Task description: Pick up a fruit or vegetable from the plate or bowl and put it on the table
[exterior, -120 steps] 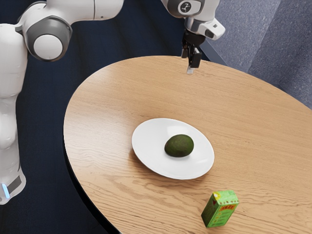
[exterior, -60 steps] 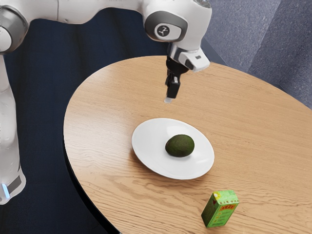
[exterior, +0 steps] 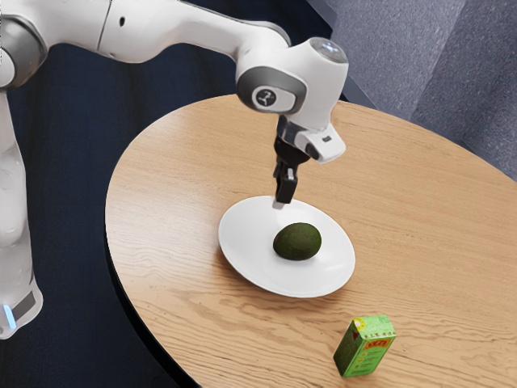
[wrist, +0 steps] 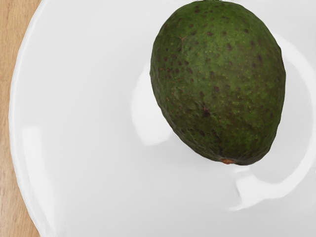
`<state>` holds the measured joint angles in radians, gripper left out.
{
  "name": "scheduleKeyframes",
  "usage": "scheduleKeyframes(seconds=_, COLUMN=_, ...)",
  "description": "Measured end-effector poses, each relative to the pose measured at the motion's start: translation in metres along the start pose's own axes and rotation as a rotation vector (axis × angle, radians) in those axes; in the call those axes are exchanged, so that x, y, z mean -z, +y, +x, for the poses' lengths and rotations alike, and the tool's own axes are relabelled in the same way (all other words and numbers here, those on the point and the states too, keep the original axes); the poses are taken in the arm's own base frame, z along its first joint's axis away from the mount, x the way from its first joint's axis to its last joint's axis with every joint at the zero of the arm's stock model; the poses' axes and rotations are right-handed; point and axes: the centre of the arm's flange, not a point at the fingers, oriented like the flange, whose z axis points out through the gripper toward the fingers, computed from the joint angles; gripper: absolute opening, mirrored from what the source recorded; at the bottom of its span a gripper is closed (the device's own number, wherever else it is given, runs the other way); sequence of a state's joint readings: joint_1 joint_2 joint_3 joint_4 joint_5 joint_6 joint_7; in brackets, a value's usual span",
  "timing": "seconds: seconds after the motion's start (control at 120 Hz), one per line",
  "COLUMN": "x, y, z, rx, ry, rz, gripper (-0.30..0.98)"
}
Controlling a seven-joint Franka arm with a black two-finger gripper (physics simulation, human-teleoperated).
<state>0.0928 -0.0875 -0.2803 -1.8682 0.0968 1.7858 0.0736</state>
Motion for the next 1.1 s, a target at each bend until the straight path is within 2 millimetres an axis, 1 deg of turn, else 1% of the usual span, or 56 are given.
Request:
scheduleKeyframes(seconds=0.2, x=-0.017, y=0.01, z=0.013, rx=0.001, ry=0.016, rz=-0.011, gripper=0.69)
scheduleKeyframes(seconds=0.508, x=-0.047, y=0.009, z=0.026, rx=0.021, ry=0.022, rz=-0.026, gripper=0.69)
scheduleKeyframes(seconds=0.683, x=-0.048, y=0.005, z=0.032, rx=0.042, ry=0.055, rz=-0.028, gripper=0.69)
scheduleKeyframes(seconds=0.825, x=-0.048, y=0.002, z=0.036, rx=0.102, ry=0.081, rz=-0.031, gripper=0.69)
scheduleKeyframes(seconds=1.1, x=-0.059, y=0.005, z=0.047, rx=0.242, ry=0.106, rz=-0.121, gripper=0.69)
